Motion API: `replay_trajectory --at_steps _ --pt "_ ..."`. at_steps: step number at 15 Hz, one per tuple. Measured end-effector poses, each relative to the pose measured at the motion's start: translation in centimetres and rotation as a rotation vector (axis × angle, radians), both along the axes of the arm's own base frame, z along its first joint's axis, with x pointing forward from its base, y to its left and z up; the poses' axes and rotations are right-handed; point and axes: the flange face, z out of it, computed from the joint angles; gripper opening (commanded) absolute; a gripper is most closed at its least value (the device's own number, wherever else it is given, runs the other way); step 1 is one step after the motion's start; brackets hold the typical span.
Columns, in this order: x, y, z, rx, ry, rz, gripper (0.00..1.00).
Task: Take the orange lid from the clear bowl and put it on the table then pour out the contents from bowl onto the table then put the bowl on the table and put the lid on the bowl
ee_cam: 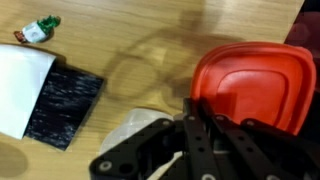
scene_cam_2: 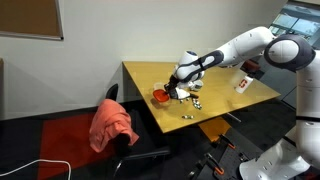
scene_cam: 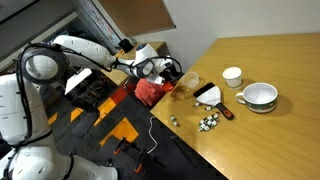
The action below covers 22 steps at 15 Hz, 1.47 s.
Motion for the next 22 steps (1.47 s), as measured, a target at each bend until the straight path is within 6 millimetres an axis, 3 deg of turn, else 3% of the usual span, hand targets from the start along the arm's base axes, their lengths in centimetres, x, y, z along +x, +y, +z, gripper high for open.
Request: replay_trajectory --at_steps 4,8,15,19,20,22 --pt "0.8 -1.9 4.0 -0.001 -0.054 -0.087 0.02" --pt "1.3 -5.0 5.3 -0.006 -0.044 -0.200 0.02" --pt "3.0 -9.1 4.5 0.020 -0.023 -0.283 0.02" --pt "4.1 -10.0 3.1 0.054 -0.035 -0.256 0.02" --pt "4.3 -10.2 2.8 0.066 -0.038 -0.242 0.08" --pt "4.3 -10.5 2.3 0.068 -0.034 -0.241 0.08"
